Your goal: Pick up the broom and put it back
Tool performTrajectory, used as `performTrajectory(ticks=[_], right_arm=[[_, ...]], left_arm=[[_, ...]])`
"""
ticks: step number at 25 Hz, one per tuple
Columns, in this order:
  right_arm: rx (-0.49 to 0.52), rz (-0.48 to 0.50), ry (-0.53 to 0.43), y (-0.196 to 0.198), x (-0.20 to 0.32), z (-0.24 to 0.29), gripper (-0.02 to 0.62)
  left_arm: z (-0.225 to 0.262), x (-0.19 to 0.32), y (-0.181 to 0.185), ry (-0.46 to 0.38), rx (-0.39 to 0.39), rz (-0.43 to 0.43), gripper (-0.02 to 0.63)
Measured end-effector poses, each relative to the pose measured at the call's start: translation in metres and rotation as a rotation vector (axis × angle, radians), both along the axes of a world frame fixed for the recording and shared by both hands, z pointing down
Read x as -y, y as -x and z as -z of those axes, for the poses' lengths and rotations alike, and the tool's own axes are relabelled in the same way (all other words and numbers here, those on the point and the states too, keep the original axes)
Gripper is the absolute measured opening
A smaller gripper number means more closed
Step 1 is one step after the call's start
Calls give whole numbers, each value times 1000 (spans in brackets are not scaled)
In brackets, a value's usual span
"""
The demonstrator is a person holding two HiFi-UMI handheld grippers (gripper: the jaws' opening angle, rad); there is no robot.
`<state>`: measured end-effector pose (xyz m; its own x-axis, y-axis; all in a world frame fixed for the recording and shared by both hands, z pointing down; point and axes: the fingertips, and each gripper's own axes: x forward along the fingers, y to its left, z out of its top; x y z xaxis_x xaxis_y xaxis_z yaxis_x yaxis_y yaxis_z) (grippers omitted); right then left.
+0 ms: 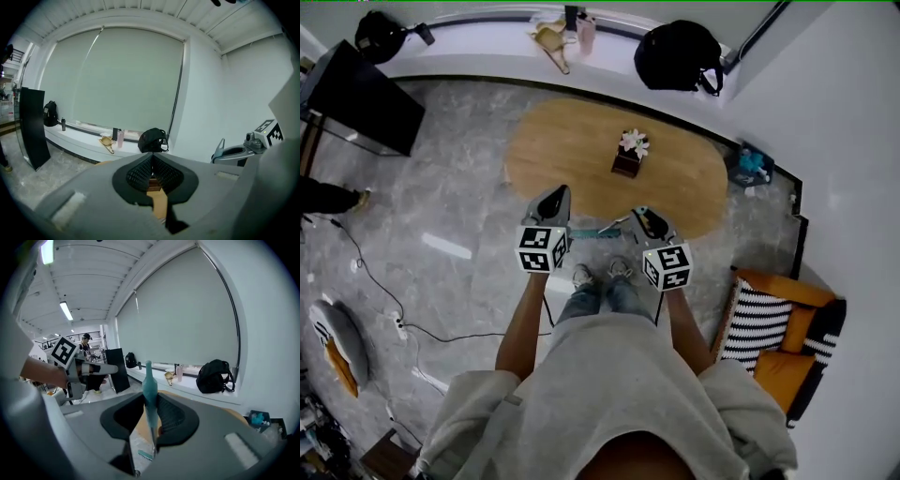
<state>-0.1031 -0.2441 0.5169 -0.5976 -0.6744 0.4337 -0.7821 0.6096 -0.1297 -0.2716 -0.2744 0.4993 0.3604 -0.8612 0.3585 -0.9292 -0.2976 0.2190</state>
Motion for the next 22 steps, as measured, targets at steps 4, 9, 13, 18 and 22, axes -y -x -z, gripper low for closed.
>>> performTrajectory(ticks=[4,9,13,18,22], right_arm=[[-2,-51,-19,-6,-4,9,91],[-11,-114,-32,-20,-17,17,89],[-21,-165,-34,-39,-31,16,89],[-36,-229,-31,-69,-48,16,89],[-44,-280,-28,-105,-61,15,87]], left_arm=[[9,7,-10,-25,-8,-68,3],[11,7,-33,-34,-17,-156,3],[9,4,-56,-35,-23,-217,3],[7,0,-86,-33,-32,-279,3],[11,-3,-123,-37,-31,-330,3]])
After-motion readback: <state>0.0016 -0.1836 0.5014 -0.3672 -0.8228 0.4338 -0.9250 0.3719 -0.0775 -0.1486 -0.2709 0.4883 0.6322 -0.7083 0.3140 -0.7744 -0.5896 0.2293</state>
